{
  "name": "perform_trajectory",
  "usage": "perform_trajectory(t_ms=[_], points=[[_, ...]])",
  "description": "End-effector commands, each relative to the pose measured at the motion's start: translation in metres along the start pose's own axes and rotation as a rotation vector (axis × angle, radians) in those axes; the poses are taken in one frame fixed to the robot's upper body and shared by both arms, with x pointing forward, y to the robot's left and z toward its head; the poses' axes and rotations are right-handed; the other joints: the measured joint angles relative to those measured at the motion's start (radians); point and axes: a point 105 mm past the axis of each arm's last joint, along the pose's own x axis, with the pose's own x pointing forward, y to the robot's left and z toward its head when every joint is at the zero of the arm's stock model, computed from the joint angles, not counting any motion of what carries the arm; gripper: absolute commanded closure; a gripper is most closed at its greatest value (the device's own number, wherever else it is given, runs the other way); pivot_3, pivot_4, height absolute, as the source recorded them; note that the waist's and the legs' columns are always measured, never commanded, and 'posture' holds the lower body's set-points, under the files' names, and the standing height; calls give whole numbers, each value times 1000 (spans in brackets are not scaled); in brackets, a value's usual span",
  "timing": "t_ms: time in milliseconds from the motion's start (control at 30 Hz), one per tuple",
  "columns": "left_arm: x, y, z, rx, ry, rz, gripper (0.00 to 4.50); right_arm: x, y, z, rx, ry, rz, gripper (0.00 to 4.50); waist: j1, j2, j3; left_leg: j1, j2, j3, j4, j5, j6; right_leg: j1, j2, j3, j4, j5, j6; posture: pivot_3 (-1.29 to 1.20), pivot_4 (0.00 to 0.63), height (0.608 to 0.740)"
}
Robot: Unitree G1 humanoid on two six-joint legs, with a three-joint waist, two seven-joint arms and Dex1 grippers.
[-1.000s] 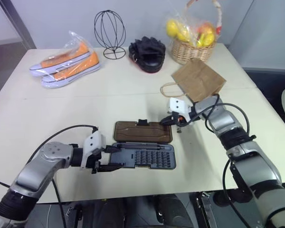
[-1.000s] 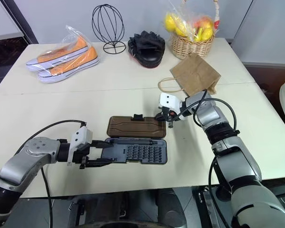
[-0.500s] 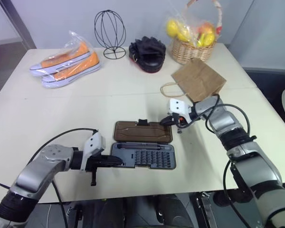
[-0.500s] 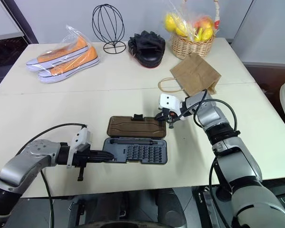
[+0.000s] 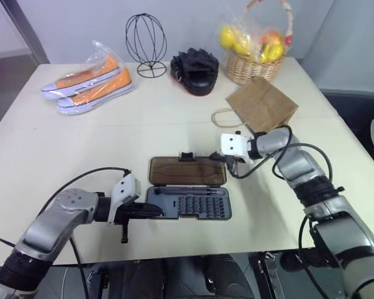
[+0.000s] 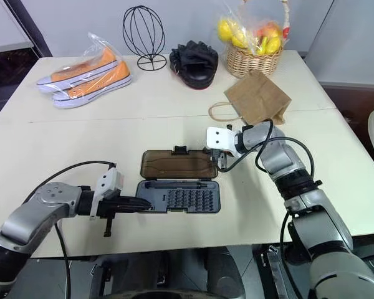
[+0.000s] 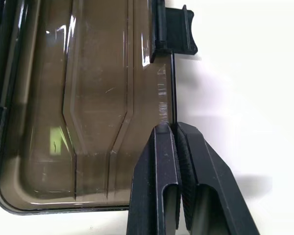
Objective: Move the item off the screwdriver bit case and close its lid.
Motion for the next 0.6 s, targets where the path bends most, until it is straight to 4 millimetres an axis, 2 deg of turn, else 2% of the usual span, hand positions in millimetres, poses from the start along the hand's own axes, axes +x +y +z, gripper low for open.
perform_trajectory(t_ms=[33, 233, 300, 600], points=[[4, -5, -14, -35, 46, -6, 4442, -21, -14, 9, -66, 15, -147, 4500, 1, 0, 0, 0, 0, 0, 0, 0, 0, 0, 0, 0, 0, 0, 0, 0, 150, 740], [6, -7, -13, -39, 41, -13, 4442, -37, -9, 20, -160, 37, -292, 4500, 6, 0, 0, 0, 0, 0, 0, 0, 0, 0, 0, 0, 0, -1, -2, 0, 150, 740], [6, -7, -13, -41, 38, -16, 4442, -41, -2, 25, -182, 32, -327, 4500, 8, 0, 0, -1, 0, 0, 0, 0, 0, 0, 0, 0, -1, -1, -1, 0, 150, 740], [5, -9, 2, -53, -14, -31, 4442, -46, 11, 29, -241, 40, -355, 4500, 8, 0, 0, -2, -1, 0, 0, 0, 0, -1, 0, 0, -1, -1, -2, 0, 150, 740]])
